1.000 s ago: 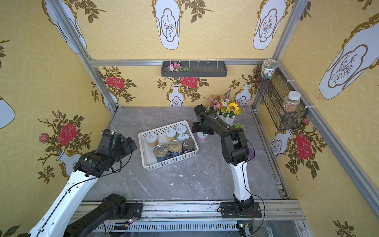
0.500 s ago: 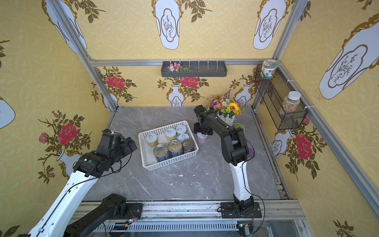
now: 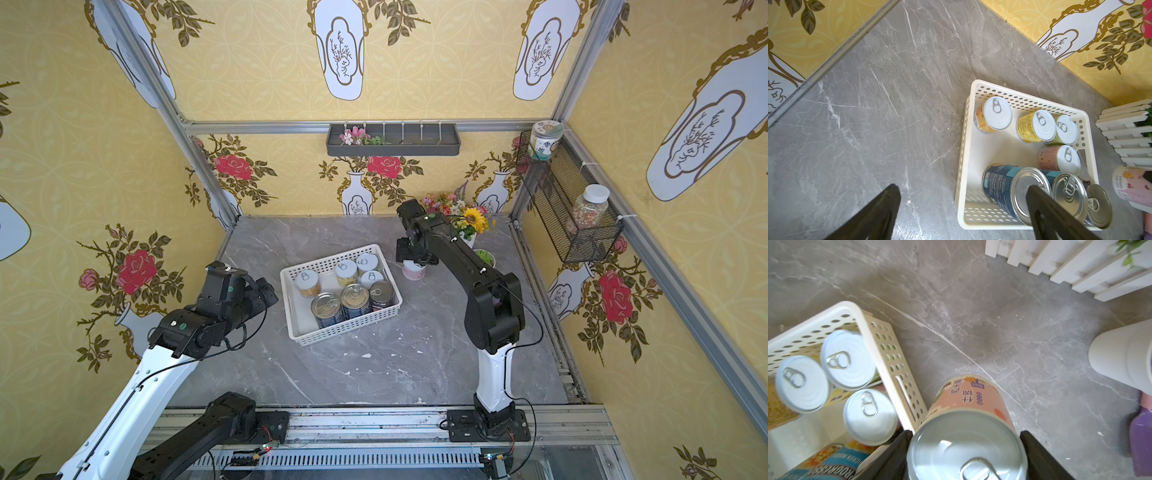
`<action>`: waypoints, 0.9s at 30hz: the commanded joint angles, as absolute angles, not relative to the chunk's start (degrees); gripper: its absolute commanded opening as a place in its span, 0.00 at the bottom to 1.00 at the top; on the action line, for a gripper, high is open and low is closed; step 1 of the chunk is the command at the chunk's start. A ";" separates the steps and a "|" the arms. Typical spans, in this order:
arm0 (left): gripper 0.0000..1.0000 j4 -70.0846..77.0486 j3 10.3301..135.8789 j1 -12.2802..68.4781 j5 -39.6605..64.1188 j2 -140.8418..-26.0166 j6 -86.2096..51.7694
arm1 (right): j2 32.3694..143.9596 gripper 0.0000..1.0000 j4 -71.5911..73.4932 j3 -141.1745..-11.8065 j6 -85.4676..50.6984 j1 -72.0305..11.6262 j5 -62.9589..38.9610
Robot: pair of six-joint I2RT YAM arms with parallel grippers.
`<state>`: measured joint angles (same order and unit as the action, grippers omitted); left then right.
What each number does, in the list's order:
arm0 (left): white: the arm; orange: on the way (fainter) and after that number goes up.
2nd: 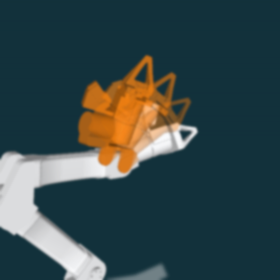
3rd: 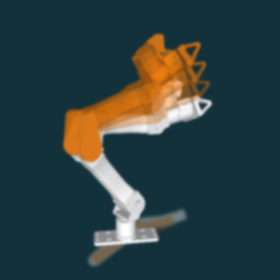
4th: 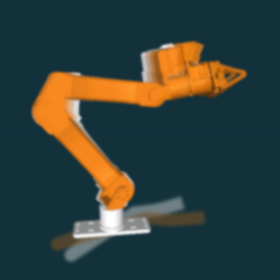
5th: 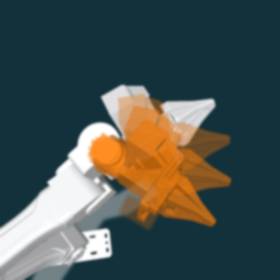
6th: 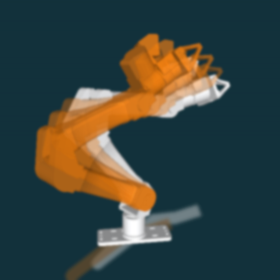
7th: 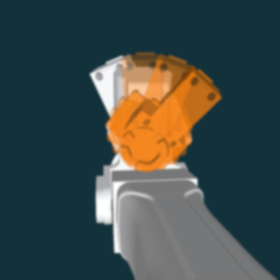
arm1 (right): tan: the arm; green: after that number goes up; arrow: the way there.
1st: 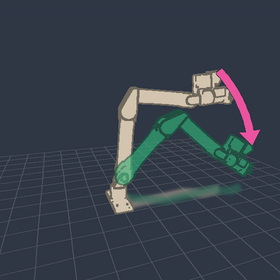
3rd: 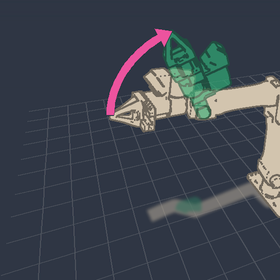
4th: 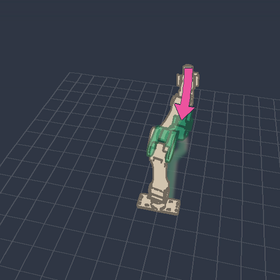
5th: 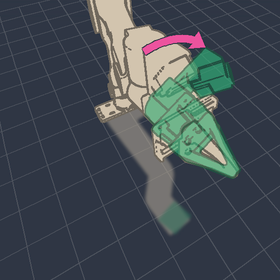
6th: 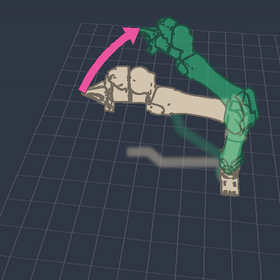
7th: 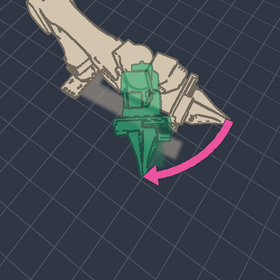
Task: Put the canned food in the basket
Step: Pick up the canned food from the center of the board, then place the canned food in the basket.
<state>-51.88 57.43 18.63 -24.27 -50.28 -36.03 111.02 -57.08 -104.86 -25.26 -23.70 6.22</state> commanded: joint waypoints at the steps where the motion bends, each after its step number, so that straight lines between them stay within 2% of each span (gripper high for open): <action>1: 1.00 -51.46 57.14 18.55 -24.80 -50.18 -36.04 | 107.39 0.77 -58.25 -106.11 -24.74 -26.13 8.57; 11: 1.00 -51.93 57.36 18.56 -25.55 -50.36 -36.43 | 104.92 0.76 -63.52 -115.76 -26.69 -40.82 13.72; 27: 1.00 -53.61 58.00 16.56 -29.99 -45.32 -39.14 | 114.24 0.76 -61.91 -126.61 -28.88 -60.05 15.50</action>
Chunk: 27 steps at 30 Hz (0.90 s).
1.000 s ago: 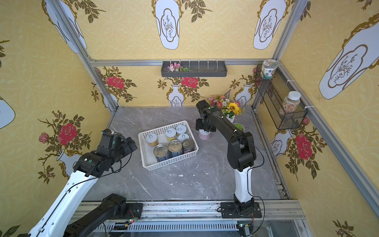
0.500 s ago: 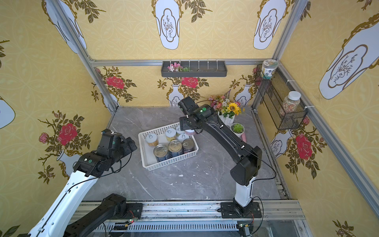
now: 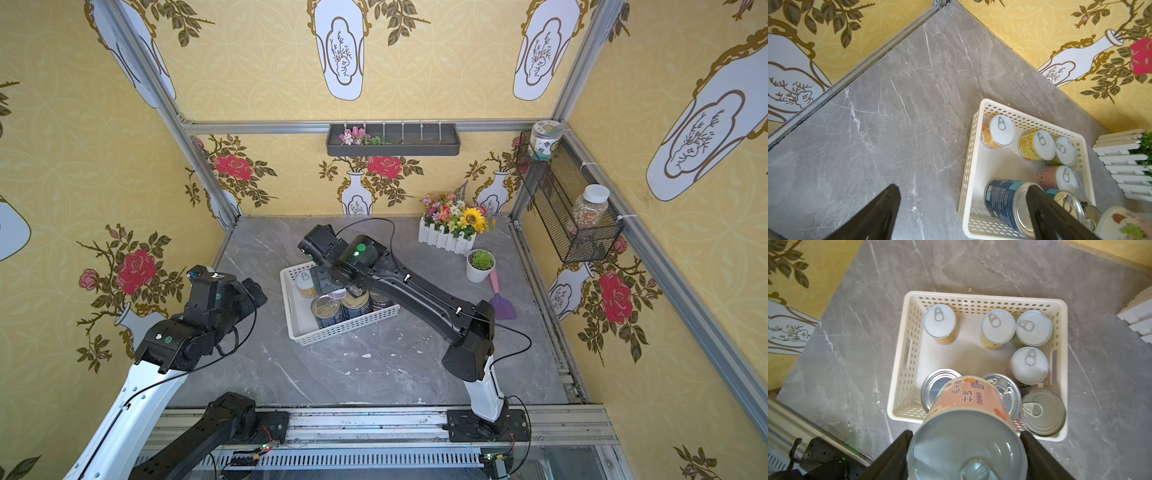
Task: Put the canned food in the basket
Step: Place the canned food in the basket.
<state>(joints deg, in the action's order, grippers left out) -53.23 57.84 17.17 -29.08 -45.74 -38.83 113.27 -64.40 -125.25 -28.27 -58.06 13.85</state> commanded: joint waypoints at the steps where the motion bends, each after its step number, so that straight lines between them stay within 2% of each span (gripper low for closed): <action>1: 1.00 -53.61 57.94 16.13 -30.05 -45.03 -39.22 | 115.09 0.76 -61.65 -127.23 -28.78 -61.26 15.83; 7: 1.00 -53.47 57.90 14.23 -30.45 -43.04 -39.59 | 121.27 0.77 -59.91 -131.12 -28.46 -65.85 14.13; 14: 1.00 -53.41 57.81 14.15 -30.06 -43.59 -39.46 | 127.89 0.76 -57.22 -136.03 -27.41 -66.57 10.68; 21: 1.00 -53.31 57.72 14.14 -29.84 -43.24 -39.45 | 132.68 0.77 -52.38 -138.56 -22.88 -64.33 10.27; 27: 1.00 -53.26 57.66 14.14 -29.71 -43.33 -39.31 | 136.37 0.77 -48.96 -138.62 -22.11 -59.65 4.13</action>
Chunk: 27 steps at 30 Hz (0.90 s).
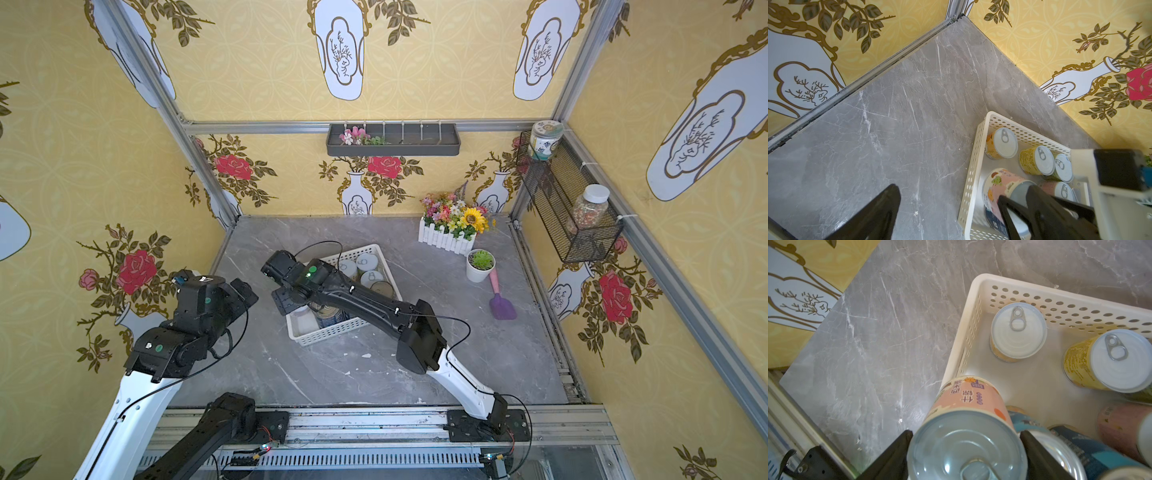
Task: Put the canned food in the basket
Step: Place the canned food in the basket.
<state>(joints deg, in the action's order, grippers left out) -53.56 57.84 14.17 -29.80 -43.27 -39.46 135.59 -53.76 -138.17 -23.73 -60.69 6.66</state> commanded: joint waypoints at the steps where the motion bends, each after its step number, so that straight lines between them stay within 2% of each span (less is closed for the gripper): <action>1: 1.00 -53.26 57.65 14.12 -29.71 -43.33 -39.35 | 136.88 0.77 -48.27 -138.68 -21.55 -59.27 3.66; 27: 1.00 -52.73 57.46 13.43 -28.96 -43.07 -38.76 | 144.84 0.79 -56.01 -144.40 -17.37 -56.52 5.20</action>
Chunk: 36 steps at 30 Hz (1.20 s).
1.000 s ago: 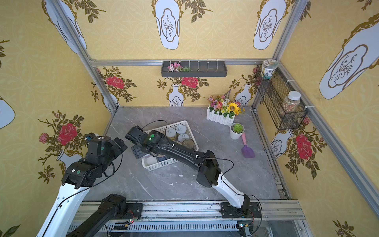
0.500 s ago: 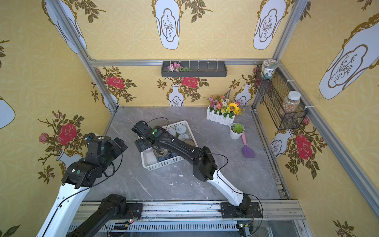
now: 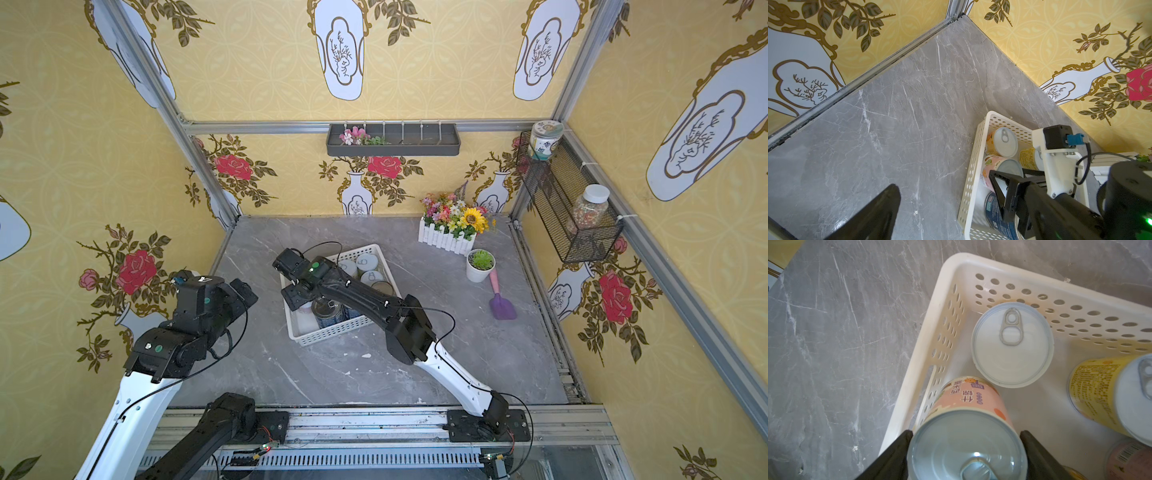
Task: Put the canned food in the basket
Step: Place the canned food in the basket, then reset both arms
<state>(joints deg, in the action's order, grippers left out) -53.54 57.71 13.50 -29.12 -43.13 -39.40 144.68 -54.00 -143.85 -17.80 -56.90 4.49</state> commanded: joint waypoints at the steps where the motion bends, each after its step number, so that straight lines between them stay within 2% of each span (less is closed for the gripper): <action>1: 1.00 -52.77 57.41 13.44 -29.00 -43.07 -38.76 | 144.93 0.79 -56.50 -144.41 -17.39 -56.41 5.11; 9: 1.00 -52.78 57.47 13.38 -29.00 -43.08 -38.76 | 145.43 0.86 -58.28 -144.40 -17.00 -55.89 4.67; 18: 1.00 -52.62 57.39 13.39 -28.74 -43.29 -38.63 | 145.46 0.87 -57.49 -144.35 -16.98 -55.62 4.46; 22: 1.00 -52.51 57.39 13.40 -28.64 -43.24 -38.53 | 143.56 0.93 -56.83 -144.32 -16.52 -55.64 5.12; 25: 1.00 -52.45 57.33 13.36 -28.65 -43.16 -38.33 | 140.69 0.99 -56.11 -144.11 -16.03 -55.79 5.90; 31: 1.00 -52.23 57.37 13.30 -28.64 -42.83 -37.98 | 131.28 0.97 -53.33 -140.54 -14.56 -56.84 10.94; 36: 1.00 -50.76 56.54 12.47 -27.18 -42.36 -37.30 | 116.84 0.97 -45.59 -126.94 -12.76 -58.37 19.96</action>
<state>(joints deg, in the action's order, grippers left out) -52.82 57.14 12.82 -28.67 -42.59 -38.76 122.10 -51.11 -132.94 -14.70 -57.69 12.49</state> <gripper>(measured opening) 0.999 0.971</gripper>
